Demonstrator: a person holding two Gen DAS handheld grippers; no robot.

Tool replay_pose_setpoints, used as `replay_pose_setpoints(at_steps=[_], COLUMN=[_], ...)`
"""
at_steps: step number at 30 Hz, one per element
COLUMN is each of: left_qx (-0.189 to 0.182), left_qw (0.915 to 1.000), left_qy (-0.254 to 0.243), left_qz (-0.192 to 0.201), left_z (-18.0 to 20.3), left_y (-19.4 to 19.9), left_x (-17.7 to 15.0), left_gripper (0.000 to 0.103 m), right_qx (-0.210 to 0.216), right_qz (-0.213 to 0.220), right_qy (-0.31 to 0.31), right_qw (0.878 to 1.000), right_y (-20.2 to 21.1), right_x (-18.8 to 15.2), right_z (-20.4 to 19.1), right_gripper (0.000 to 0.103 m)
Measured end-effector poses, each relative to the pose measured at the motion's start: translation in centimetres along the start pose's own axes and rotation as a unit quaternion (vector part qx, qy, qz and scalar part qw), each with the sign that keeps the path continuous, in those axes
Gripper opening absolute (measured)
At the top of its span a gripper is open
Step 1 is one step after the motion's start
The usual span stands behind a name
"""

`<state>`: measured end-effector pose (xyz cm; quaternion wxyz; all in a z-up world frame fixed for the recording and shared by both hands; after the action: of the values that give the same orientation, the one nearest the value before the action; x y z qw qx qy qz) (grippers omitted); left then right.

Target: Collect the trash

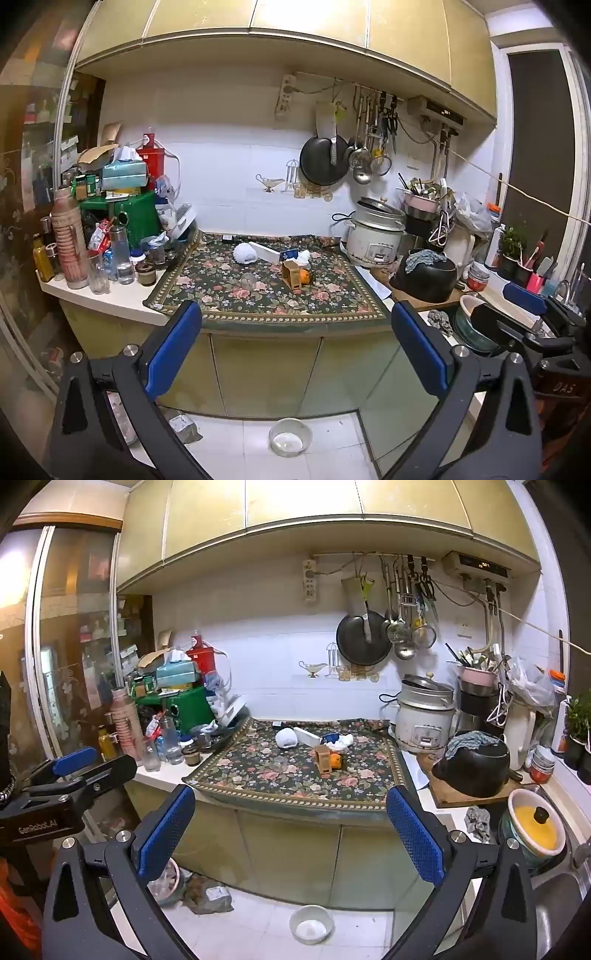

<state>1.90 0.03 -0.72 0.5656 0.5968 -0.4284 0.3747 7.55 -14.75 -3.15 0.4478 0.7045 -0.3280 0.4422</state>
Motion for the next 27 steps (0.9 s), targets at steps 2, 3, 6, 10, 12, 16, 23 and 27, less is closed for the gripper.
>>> replay_pose_setpoints(at_steps=[2,3,6,10,12,16,23,27], left_qx=[0.0,-0.001,-0.003,-0.001,0.002,-0.003,-0.007,-0.01], left_qw=[1.0,1.0,1.0,1.0,1.0,0.9999,0.9999,0.9999], left_qy=[-0.002,-0.003,-0.004,-0.003,-0.001,0.005,0.007,0.007], left_qz=[-0.001,-0.002,-0.004,-0.003,-0.005,-0.01,-0.011,-0.011], left_z=[0.0,0.0,-0.4,-1.0,-0.3,-0.2,-0.4,-0.4], left_y=[-0.1,-0.2,0.0,0.2,0.3,0.2,0.1,0.0], left_x=[0.0,0.0,-0.8,-1.7,-1.8,-1.6,-1.6,-1.6], left_gripper=[0.103,0.103,0.103,0.103,0.103,0.103,0.103,0.103], right_qx=[0.002,0.002,0.001,0.0,0.0,0.001,0.0,0.001], right_qz=[0.003,0.001,-0.003,-0.009,-0.011,-0.016,-0.02,-0.023], right_qy=[-0.002,-0.003,-0.003,-0.002,-0.004,-0.006,-0.007,-0.008], right_qw=[1.0,1.0,1.0,1.0,1.0,1.0,1.0,1.0], right_y=[0.0,0.0,0.1,0.3,0.2,0.3,0.3,0.4], right_x=[0.0,0.0,-0.1,-0.1,-0.5,-0.4,-0.7,-0.8], right_z=[0.0,0.0,-0.1,-1.1,-1.2,-0.6,-0.5,-0.5], right_gripper=[0.103,0.103,0.103,0.103,0.103,0.103,0.103,0.103])
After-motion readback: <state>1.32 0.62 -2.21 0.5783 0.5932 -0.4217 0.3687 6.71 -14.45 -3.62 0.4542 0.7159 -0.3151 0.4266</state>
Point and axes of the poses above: each gripper's, at about its wrist camera, not at the fingertips, and y roughly against the way its jaws point, z to its right, x to its top, the point moved 2 cm from there along -y, roughly the way its jaws point, and after that the axes turned 13 degrees about -y, right-handed, at the moved point
